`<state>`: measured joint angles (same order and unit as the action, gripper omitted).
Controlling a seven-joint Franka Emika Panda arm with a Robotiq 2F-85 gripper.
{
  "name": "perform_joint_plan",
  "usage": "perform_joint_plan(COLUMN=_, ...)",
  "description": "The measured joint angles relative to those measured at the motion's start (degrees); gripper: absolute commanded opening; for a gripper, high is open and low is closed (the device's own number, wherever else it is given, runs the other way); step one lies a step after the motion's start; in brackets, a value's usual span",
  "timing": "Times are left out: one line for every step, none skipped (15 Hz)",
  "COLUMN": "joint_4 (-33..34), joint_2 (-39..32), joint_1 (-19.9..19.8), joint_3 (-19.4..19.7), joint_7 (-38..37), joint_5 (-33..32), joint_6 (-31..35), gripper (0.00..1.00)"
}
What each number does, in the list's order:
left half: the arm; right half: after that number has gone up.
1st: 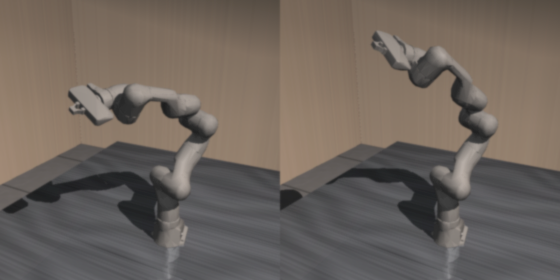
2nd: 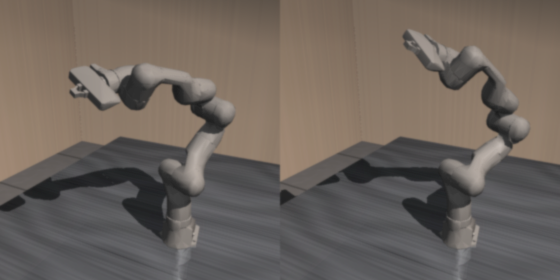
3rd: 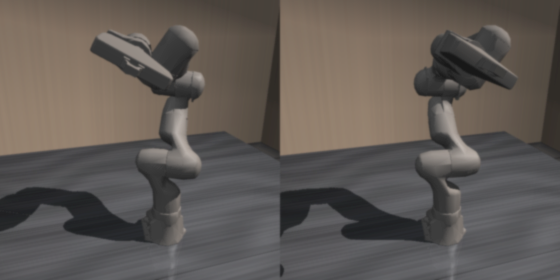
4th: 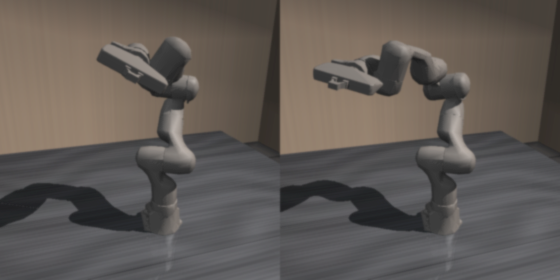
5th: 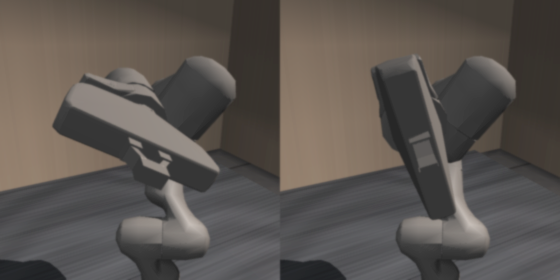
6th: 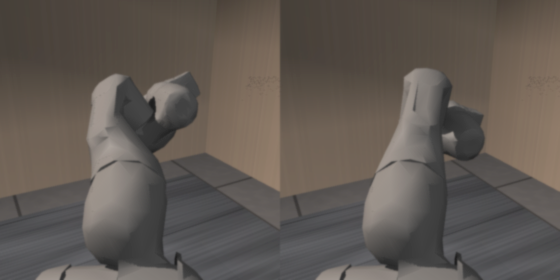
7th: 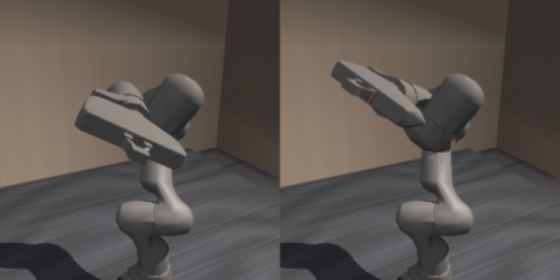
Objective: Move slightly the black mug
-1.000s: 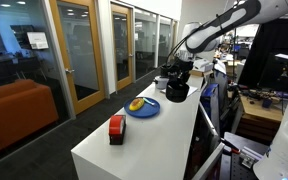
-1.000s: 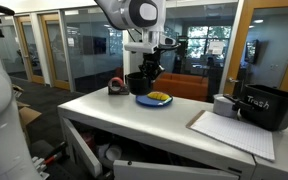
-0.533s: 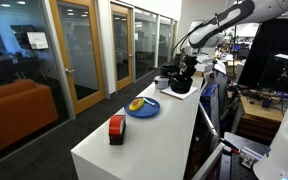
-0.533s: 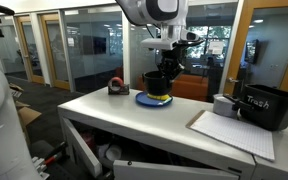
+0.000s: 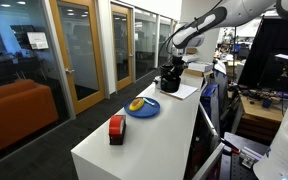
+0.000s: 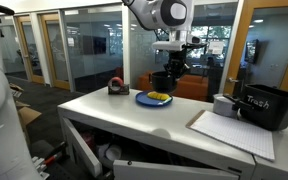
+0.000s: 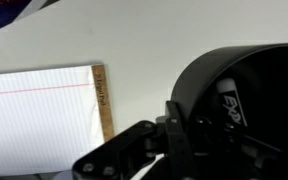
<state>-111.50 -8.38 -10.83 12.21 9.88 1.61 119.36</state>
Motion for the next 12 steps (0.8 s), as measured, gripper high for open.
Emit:
perform_joint_plan(joint_4=1.64, joint_2=-1.35, joint_1=0.03, joint_3=-0.82, joint_7=2.41, joint_5=1.52, joint_6=-2.11, gripper=0.01)
perform_joint_plan(joint_4=2.94, joint_2=-2.3, joint_1=0.02, joint_3=-1.52, joint_7=4.79, joint_5=2.62, joint_6=-4.02, gripper=0.01)
perform_joint_plan(joint_4=3.99, joint_2=-2.9, joint_1=0.01, joint_3=-2.14, joint_7=7.28, joint_5=3.38, joint_6=-6.09, gripper=0.01)
perform_joint_plan(joint_4=4.74, joint_2=-3.13, joint_1=-0.04, joint_3=-2.55, joint_7=9.77, joint_5=3.61, joint_6=-8.14, gripper=0.01)
perform_joint_plan(joint_4=5.35, joint_2=-3.17, joint_1=-0.1, joint_3=-2.77, joint_7=12.32, joint_5=3.63, joint_6=-10.28, gripper=0.01)
perform_joint_plan(joint_4=5.97, joint_2=-3.16, joint_1=-0.21, joint_3=-2.83, joint_7=15.03, joint_5=3.62, joint_6=-12.53, gripper=0.01)
perform_joint_plan(joint_4=6.58, joint_2=-3.18, joint_1=-0.42, joint_3=-2.83, joint_7=17.85, joint_5=3.56, joint_6=-14.81, gripper=0.01)
perform_joint_plan(joint_4=7.23, joint_2=-3.26, joint_1=-0.78, joint_3=-2.83, joint_7=20.64, joint_5=3.38, joint_6=-17.09, gripper=0.01)
perform_joint_plan(joint_4=7.97, joint_2=-3.48, joint_1=-1.25, joint_3=-2.8, joint_7=23.43, joint_5=3.05, joint_6=-19.36, gripper=0.01)
perform_joint_plan(joint_4=8.75, joint_2=-3.82, joint_1=-1.72, joint_3=-2.78, joint_7=25.8, joint_5=2.57, joint_6=-21.25, gripper=0.01)
perform_joint_plan(joint_4=9.55, joint_2=-4.33, joint_1=-2.15, joint_3=-2.73, joint_7=27.83, joint_5=1.86, joint_6=-22.79, gripper=0.01)
perform_joint_plan(joint_4=10.31, joint_2=-4.93, joint_1=-2.51, joint_3=-2.68, joint_7=29.67, joint_5=0.98, joint_6=-23.8, gripper=0.01)
